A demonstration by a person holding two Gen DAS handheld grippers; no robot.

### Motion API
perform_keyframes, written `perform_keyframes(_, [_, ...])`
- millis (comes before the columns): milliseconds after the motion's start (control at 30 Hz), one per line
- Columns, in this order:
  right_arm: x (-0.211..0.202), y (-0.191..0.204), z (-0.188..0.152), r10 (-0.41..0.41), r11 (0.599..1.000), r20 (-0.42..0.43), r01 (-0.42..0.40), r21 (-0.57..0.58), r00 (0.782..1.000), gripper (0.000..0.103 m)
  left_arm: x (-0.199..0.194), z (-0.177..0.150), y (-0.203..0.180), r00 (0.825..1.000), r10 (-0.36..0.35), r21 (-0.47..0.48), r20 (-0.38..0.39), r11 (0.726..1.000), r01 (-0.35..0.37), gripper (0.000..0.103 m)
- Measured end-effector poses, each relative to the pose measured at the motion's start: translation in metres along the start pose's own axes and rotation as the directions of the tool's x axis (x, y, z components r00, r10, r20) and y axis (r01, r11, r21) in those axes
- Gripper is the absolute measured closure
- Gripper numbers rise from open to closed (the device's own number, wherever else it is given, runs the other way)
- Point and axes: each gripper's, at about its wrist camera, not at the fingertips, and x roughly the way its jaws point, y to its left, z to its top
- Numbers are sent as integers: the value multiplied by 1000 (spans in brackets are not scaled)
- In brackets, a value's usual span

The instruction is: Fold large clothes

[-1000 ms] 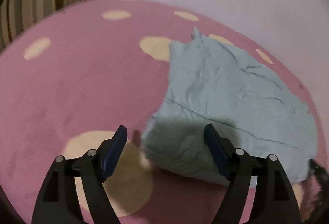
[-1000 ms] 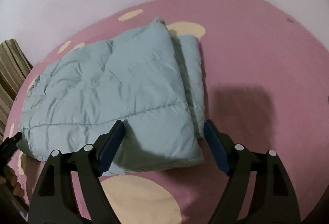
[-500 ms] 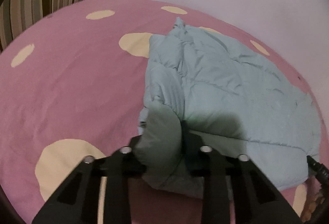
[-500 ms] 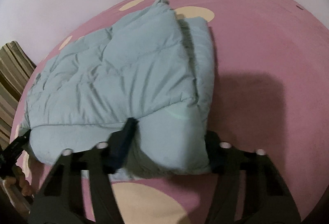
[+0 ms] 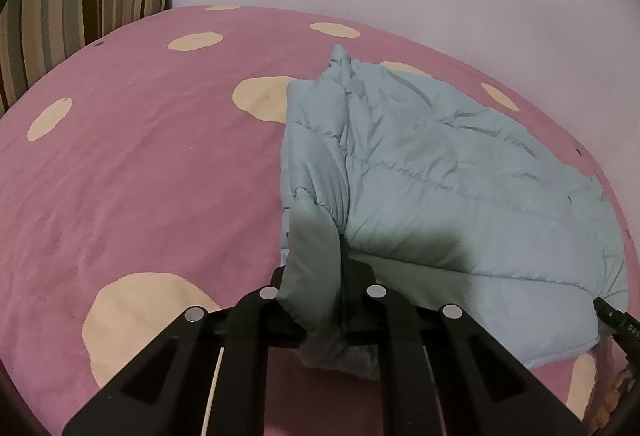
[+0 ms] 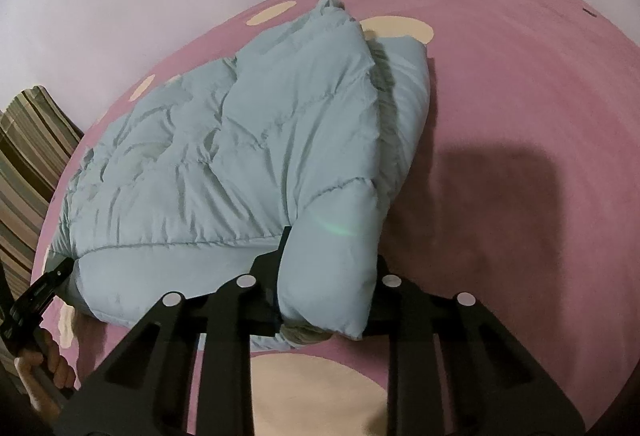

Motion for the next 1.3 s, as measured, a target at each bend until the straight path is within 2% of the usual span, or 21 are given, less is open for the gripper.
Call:
perform_keyframes(433, [-18,8,-2,60,998,-7,-60,-4,998,84,-31,7,20,1000,-6,-73,2,997,6,94])
perform_keyframes(733, [-29,14,-15,95,995,-30,-95,-30,995,84,-53,-11,45,1000,11,-105,3,994,-10,94])
perform_keyframes(1300, [-39,11,-17,122,992,-55,-125,-36,991,84,-86,-45,67,1000,2,-135,-23,991,-5,94])
